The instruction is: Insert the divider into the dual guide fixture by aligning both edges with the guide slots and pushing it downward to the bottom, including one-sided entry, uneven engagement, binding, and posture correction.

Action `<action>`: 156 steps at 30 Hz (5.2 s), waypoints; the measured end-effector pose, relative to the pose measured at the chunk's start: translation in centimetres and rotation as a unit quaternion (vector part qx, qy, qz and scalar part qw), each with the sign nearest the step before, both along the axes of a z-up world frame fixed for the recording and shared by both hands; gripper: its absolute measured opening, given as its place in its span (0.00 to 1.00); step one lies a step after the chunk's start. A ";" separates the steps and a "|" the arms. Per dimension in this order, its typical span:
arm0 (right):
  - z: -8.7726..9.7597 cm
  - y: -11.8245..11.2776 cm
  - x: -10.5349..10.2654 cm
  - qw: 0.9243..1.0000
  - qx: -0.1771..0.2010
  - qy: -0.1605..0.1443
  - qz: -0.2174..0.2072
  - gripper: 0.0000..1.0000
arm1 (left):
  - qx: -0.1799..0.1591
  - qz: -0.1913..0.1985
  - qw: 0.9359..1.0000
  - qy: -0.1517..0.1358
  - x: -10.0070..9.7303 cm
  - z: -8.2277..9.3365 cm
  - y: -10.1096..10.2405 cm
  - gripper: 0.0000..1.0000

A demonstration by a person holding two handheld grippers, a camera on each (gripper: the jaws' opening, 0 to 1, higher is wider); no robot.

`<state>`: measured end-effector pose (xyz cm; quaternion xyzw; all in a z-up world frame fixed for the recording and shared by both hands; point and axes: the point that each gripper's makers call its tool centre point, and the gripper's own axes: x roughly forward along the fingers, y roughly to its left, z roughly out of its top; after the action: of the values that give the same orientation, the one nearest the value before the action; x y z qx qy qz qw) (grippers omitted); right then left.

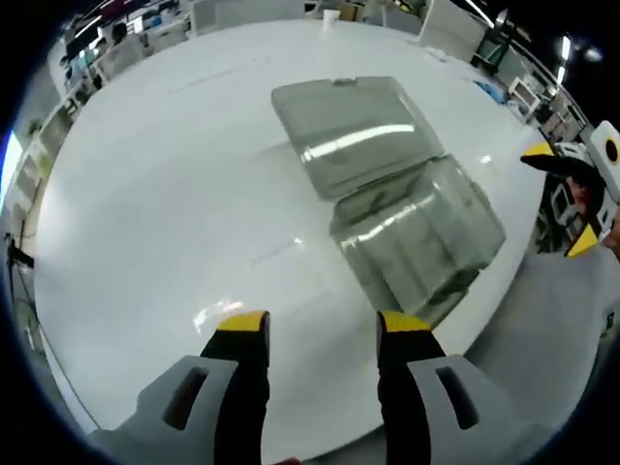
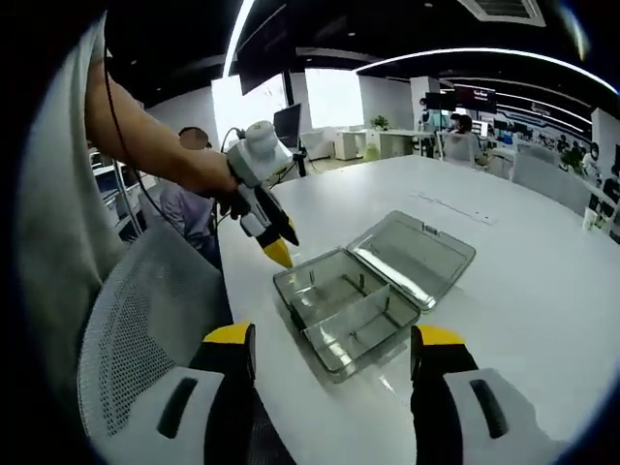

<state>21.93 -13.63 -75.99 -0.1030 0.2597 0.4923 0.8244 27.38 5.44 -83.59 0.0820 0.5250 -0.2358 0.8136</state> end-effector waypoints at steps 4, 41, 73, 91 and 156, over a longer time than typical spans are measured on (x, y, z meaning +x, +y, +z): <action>-0.3 -0.1 -0.1 1.000 -0.010 0.000 0.003 0.71 | 0.008 0.010 1.000 0.007 0.2 -0.5 0.0 0.40; -1.4 -1.0 0.3 1.000 -0.020 0.010 0.008 0.77 | 0.104 0.080 0.989 0.069 2.2 -3.3 1.0 0.39; -1.5 -1.2 -0.6 1.000 -0.018 0.017 0.007 0.76 | 0.095 0.063 0.990 0.088 1.7 -3.0 1.2 0.30; -1.5 -1.0 -0.7 1.000 -0.019 0.019 0.009 0.76 | 0.064 0.058 0.992 0.088 1.3 -2.6 1.8 0.30; 4.1 0.5 2.6 0.984 0.162 0.079 0.011 0.75 | -0.277 0.010 0.959 0.063 -1.2 7.9 -8.1 0.29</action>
<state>24.53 -13.13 -71.88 0.0684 0.2392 0.5435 0.8017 26.18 -2.66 -75.66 -0.1670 0.4900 -0.3689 0.7719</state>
